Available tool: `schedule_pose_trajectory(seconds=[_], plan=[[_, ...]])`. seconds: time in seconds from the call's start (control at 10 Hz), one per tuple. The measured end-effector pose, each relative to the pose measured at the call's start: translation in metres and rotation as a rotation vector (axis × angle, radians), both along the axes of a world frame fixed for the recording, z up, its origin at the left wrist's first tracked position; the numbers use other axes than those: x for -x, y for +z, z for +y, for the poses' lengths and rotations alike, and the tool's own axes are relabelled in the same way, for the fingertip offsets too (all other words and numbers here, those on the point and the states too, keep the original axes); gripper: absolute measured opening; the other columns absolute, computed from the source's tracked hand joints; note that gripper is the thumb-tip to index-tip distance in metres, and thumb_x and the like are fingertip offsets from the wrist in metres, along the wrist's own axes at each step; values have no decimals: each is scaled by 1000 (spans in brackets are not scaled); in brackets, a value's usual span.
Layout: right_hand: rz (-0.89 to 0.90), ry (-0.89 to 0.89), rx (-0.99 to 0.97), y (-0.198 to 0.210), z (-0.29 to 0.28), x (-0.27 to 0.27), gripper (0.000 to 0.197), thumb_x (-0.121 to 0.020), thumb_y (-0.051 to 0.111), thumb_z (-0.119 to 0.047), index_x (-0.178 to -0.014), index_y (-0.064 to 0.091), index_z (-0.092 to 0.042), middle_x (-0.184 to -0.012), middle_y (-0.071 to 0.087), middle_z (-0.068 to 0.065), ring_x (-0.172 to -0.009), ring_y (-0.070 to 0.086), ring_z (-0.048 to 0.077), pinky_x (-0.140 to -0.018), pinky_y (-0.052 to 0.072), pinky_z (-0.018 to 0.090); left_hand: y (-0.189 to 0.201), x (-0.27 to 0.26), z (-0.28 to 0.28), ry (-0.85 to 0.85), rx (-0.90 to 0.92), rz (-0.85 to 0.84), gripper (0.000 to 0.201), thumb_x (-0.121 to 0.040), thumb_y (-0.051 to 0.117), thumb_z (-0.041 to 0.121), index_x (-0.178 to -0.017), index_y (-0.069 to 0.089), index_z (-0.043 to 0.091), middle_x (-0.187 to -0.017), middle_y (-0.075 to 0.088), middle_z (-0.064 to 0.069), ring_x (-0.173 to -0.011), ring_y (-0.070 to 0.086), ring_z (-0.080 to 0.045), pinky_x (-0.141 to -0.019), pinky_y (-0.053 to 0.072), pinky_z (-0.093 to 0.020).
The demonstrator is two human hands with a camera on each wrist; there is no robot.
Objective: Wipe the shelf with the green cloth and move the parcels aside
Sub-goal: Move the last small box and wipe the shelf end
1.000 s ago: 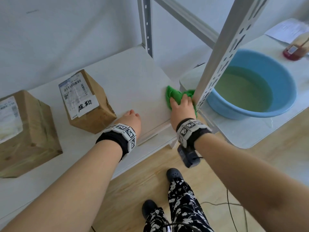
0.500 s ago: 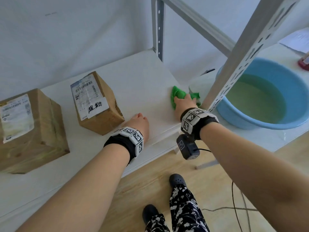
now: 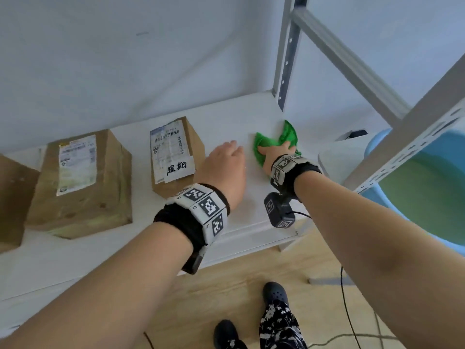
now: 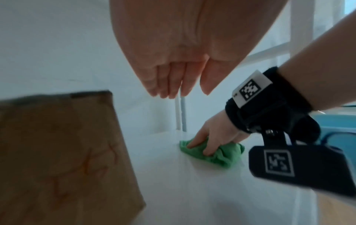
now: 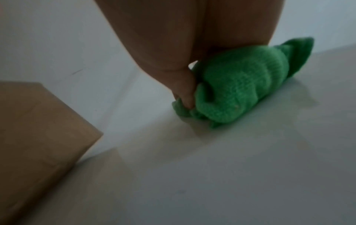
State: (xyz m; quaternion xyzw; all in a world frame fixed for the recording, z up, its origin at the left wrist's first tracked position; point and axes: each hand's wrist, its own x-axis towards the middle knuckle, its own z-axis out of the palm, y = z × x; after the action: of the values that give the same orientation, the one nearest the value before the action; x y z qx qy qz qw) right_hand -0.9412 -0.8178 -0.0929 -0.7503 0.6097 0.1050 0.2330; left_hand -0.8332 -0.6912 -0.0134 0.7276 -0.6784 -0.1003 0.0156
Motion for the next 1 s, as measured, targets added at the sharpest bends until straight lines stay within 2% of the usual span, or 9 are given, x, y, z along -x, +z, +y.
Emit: schedule_pose_trajectory(seconds=[0.1,0.2,0.3,0.4,0.5,0.7,0.8,0.9,1.0], plan=[[-58,131,-73,1,9,-38,55,-94,48,-29,-146,33,-32,-157,13,14,-146,12,36,-120,18,44,15,-14,-7,200,-32,-57,58,-99,41,27,-149,22,6,-160,9,-14,-149,9,-29,-121,15,-38],[-106,214,-175,3,16,-64,57,-95,46,-31,-149,29,-19,-159,13,13,-147,13,31,-120,18,39,22,-24,-11,358,-111,-64,62,-98,45,31,-148,20,3,-159,6,-19,-148,7,-33,-121,14,-42],[-98,252,-165,10,-1,-55,55,-97,44,-27,-149,27,-17,-158,19,13,-145,21,33,-119,22,36,22,-32,-19,423,-175,-48,64,-97,47,25,-148,18,0,-158,8,-23,-147,13,-35,-119,18,-41],[-47,200,-21,8,-36,-39,52,-96,43,-21,-146,34,-25,-155,22,17,-142,24,38,-117,24,45,21,-42,-28,416,-258,-74,50,-97,46,18,-141,32,-1,-145,34,-19,-129,43,-33,-99,41,-36],[-1,188,8,5,-54,-42,53,-95,44,-21,-147,32,-23,-155,18,21,-142,18,43,-118,21,50,24,-47,-31,309,-310,-140,40,-97,44,12,-135,42,1,-138,42,-15,-120,51,-32,-93,45,-36],[96,550,19,-3,-38,-102,53,-98,41,-26,-147,25,-39,-157,12,16,-144,16,41,-119,19,47,17,-55,-35,169,-281,-128,46,-94,49,13,-139,40,9,-145,37,-12,-134,39,-31,-111,36,-43],[13,543,42,-6,-61,-91,50,-99,39,-22,-147,30,-33,-159,10,12,-145,19,35,-120,16,34,18,-61,-33,203,-296,-92,51,-98,45,19,-147,30,11,-152,28,-11,-141,30,-28,-116,29,-40],[-9,351,113,-20,-112,-69,53,-96,42,-19,-147,31,-23,-158,18,10,-145,21,34,-120,19,38,18,-61,-31,219,-289,-60,57,-101,40,25,-152,18,12,-159,15,-8,-147,18,-25,-118,20,-36],[-17,220,117,-33,-152,-67,55,-97,39,-20,-148,27,-5,-155,23,18,-142,24,37,-115,22,42,16,-62,-35,245,-280,-51,59,-102,37,25,-153,11,14,-162,5,-4,-149,12,-24,-120,16,-35]])
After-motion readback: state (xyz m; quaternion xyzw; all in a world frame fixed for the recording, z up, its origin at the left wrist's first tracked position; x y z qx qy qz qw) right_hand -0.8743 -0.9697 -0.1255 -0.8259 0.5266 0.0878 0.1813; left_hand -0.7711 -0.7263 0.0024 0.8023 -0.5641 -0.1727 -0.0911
